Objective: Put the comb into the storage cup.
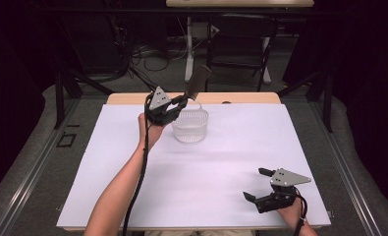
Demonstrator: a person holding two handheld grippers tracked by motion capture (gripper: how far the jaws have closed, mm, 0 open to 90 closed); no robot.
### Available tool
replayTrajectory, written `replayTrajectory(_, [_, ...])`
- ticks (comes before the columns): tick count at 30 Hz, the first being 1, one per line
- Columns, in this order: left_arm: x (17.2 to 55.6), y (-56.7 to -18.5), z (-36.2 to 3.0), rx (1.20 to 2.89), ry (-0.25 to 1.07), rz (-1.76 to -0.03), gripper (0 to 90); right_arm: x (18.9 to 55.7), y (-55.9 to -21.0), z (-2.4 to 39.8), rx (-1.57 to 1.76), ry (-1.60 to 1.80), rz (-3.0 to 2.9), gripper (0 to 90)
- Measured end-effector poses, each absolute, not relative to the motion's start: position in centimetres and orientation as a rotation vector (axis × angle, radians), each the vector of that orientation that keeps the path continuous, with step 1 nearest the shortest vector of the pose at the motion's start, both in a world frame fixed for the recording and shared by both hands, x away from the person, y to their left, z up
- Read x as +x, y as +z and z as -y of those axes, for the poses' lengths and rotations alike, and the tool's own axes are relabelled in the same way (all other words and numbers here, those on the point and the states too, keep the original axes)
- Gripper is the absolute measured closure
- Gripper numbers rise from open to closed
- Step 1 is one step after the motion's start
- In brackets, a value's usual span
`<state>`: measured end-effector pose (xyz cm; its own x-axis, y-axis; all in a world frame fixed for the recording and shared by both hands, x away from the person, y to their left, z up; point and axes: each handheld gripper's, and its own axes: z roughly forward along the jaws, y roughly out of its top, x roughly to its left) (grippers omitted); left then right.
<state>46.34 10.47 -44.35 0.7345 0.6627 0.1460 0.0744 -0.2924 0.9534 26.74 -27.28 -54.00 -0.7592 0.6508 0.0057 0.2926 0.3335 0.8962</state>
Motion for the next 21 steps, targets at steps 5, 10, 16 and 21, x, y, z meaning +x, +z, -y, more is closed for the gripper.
replayTrajectory(5, [46.6, -44.6, -10.3, 1.810, 0.648, -0.562, 72.1, 26.7, -54.0, 27.3, 0.837, 1.397, -2.252, 0.0])
replayTrajectory(10, [46.8, -44.8, -10.1, 1.823, 0.646, -0.535, 72.0, 26.8, -54.0, 27.3, 0.837, 1.398, -2.252, 0.0])
replayTrajectory(16, [47.0, -45.2, -9.8, 1.848, 0.649, -0.513, 72.0, 26.8, -54.0, 27.3, 0.835, 1.397, -2.253, 0.0])
replayTrajectory(21, [47.3, -45.5, -9.5, 1.875, 0.638, -0.493, 72.0, 26.7, -54.0, 27.3, 0.837, 1.397, -2.252, 0.0])
